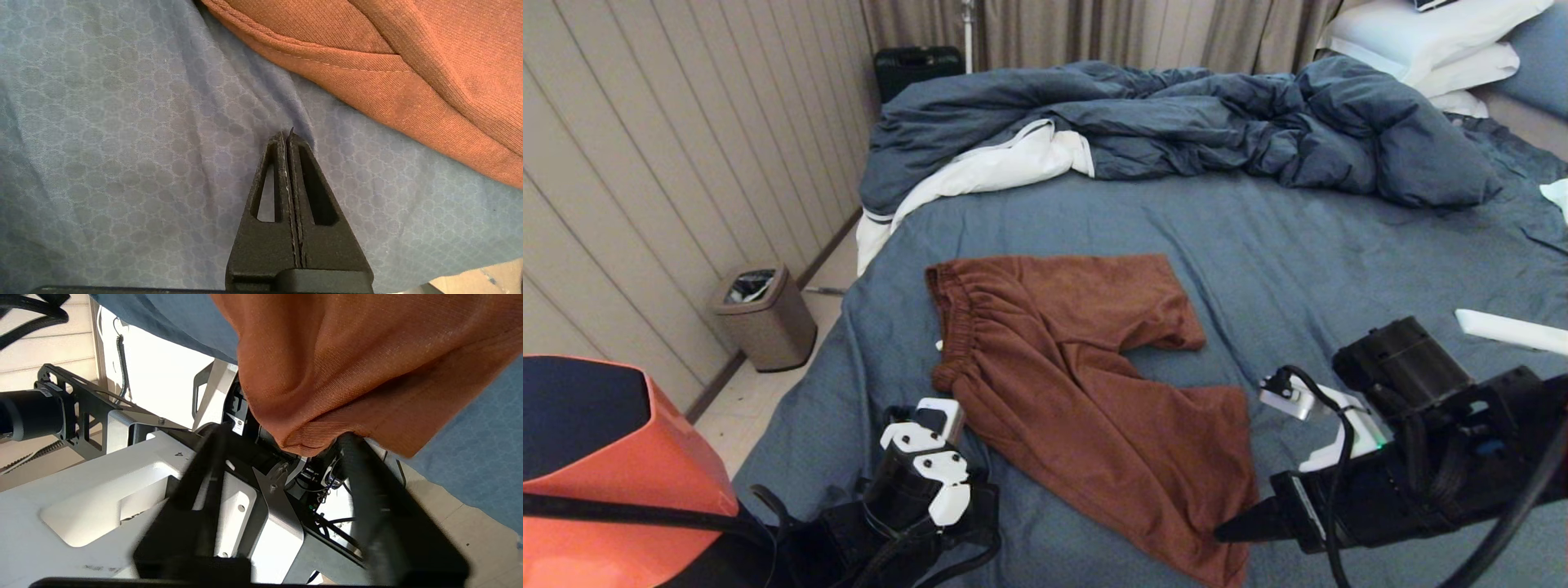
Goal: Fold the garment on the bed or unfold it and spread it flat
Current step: Unford the brown shorts
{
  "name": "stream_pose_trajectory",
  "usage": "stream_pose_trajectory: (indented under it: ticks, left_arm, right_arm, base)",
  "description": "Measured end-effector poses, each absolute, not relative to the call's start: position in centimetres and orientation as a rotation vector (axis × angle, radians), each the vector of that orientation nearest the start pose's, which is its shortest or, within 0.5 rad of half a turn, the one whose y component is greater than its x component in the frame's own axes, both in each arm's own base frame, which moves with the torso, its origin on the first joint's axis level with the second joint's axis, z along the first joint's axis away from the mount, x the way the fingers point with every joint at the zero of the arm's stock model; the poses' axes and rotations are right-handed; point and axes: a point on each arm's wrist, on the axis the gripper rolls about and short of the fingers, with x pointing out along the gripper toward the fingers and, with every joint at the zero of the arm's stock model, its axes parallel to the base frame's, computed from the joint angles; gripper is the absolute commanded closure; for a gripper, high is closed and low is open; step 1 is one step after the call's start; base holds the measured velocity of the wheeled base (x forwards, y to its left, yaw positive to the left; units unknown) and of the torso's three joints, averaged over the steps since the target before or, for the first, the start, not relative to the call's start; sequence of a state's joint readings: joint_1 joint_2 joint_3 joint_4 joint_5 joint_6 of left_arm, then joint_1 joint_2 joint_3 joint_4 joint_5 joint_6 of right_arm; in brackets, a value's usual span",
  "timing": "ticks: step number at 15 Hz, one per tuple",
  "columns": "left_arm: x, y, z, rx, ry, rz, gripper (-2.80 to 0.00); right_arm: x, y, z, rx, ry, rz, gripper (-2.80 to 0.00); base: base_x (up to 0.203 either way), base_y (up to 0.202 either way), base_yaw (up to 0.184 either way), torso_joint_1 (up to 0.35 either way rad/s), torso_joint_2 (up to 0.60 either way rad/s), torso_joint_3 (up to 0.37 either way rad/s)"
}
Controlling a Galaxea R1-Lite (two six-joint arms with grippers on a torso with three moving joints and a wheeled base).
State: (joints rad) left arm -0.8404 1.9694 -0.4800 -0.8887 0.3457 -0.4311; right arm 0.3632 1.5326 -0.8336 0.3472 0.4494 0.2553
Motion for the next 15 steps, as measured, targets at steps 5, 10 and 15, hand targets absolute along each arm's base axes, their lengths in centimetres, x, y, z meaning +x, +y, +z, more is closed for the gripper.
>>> stream_pose_trajectory:
  ticks: [5, 10, 15]
  left_arm:
    - [19.9, -21.0, 5.2, -0.076, 0.589, -0.36, 0.0]
    - [19.9, -21.0, 5.4, -0.085, 0.57, -0.366, 0.0]
    - [20.2, -21.1, 5.6, -0.1, 0.553, -0.364, 0.0]
  right_arm:
    - [21.2, 8.8, 21.9, 0.32, 0.934, 0.62, -2.8]
    - [21.7, 8.8, 27.3, 0.315, 0.715, 0.605, 0.0]
    - [25.1, 9.9, 29.4, 0.314, 0.643, 0.588, 0.0]
  base:
    - [0.0, 0.0, 0.0, 0.0, 0.0, 0.0]
    - [0.0, 0.0, 0.0, 0.0, 0.0, 0.0]
    - [0.0, 0.0, 0.0, 0.0, 0.0, 0.0]
